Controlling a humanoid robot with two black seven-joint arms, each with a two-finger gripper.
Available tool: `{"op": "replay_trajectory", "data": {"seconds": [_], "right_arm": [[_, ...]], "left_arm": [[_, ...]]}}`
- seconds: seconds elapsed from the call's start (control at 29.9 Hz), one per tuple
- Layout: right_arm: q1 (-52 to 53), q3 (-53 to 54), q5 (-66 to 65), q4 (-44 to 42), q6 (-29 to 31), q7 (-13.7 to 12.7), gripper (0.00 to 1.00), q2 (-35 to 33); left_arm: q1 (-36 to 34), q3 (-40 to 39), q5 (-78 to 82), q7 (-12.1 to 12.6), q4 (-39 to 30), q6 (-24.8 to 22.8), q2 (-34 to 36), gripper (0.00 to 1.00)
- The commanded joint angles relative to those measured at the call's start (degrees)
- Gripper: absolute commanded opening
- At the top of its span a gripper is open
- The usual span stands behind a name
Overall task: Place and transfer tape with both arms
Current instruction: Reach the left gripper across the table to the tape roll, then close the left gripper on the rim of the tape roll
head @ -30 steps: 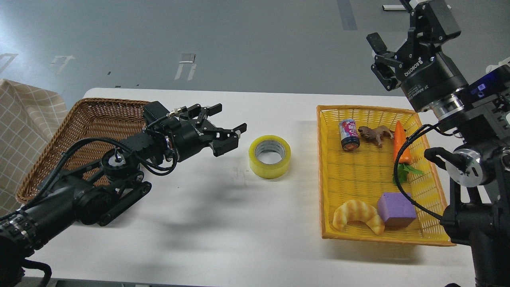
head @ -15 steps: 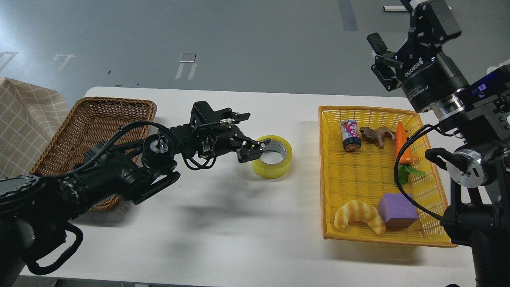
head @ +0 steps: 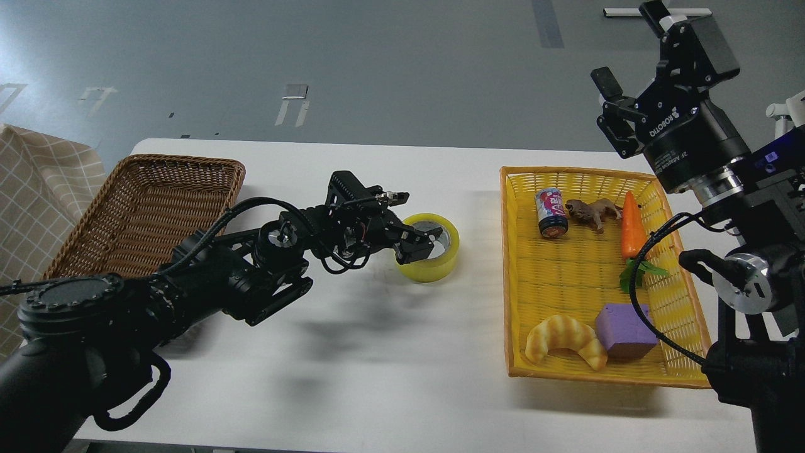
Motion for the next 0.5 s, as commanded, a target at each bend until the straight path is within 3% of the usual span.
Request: {"op": "replay_trajectory", "data": {"seconds": [0.0, 0.07, 0.1, 0.13, 0.47], "right_arm": [[-0.63, 0.06, -0.04, 0.85, 0.01, 0.00, 1.00, -0.64], [-0.63, 0.15, -0.04, 0.93, 0.01, 0.00, 1.00, -0.64], [-0.55, 0.15, -0.04, 1.11, -0.08, 0.00, 1.00, -0.82], [-0.63, 0.15, -0.04, 1.37, -0.17, 0.00, 1.00, -0.82], [-0.99, 0.15, -0.04, 2.96, -0.78, 0.00, 1.00, -0.91]], "left_arm": [[-0.17, 0.05, -2.39, -2.41, 2.21, -0.54, -1.41, 0.96], [0.00, 0.14, -3.01, -3.11, 2.65, -0.71, -1.85, 0.92], [0.18, 0.14, -3.19, -3.21, 3.18, -0.71, -2.03, 0.83], [0.18, 0.14, -3.19, -3.21, 3.53, -0.71, -2.20, 0.80], [0.62, 2.69, -3.36, -4.17, 7.22, -0.71, -2.82, 0.79]]}}
